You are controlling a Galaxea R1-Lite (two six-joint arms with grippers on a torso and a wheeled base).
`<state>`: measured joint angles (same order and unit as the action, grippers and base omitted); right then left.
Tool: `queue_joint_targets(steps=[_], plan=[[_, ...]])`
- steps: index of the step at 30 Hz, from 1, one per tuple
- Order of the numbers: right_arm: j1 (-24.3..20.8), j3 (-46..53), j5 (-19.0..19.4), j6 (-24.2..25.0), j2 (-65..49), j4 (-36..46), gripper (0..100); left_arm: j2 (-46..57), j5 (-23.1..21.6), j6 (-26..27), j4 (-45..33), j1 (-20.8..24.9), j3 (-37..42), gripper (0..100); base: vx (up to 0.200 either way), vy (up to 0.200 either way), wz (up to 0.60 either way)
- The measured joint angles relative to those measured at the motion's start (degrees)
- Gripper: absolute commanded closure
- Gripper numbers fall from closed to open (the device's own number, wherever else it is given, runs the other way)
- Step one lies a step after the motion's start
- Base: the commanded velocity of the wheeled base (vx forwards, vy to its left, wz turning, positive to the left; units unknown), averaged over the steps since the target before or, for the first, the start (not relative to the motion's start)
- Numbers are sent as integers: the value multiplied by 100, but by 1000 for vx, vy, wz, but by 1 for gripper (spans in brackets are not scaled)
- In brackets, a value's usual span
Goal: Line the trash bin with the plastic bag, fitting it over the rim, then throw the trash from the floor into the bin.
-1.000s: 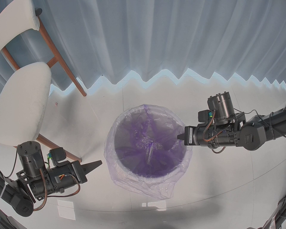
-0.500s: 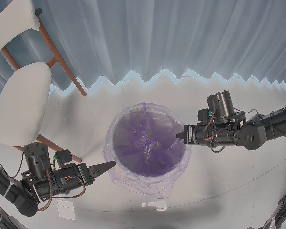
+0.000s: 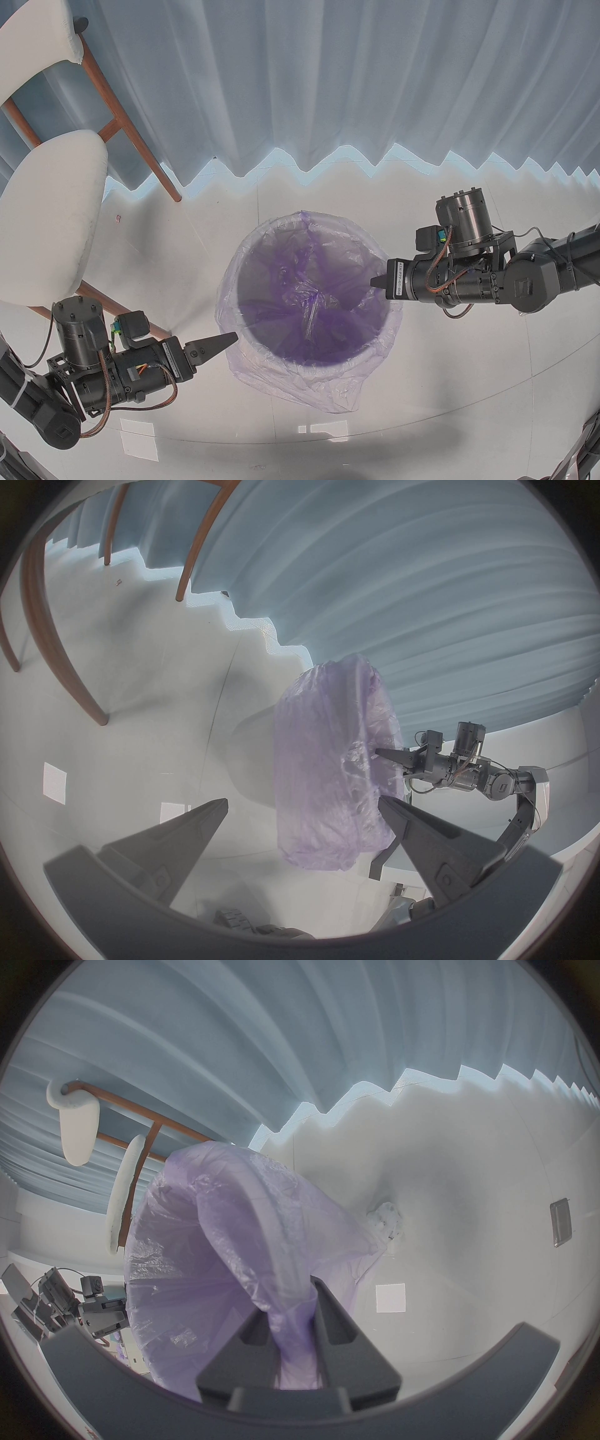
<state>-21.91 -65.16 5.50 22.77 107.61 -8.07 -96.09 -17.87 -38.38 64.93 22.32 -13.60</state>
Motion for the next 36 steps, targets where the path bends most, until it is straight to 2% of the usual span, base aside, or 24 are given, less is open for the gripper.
queue_joint_targets(steps=[14,24,36], plan=[[-41,9,0,35,-26,0,100,-101,-35,-11,2,-254,-67,0,0,0,0],[-74,26,5,43,-116,0,100,-571,-27,11,0,-271,-496,0,0,0,0],[-94,80,2,62,-232,9,100,-1012,4,48,304,-247,-395,0,0,0,0]])
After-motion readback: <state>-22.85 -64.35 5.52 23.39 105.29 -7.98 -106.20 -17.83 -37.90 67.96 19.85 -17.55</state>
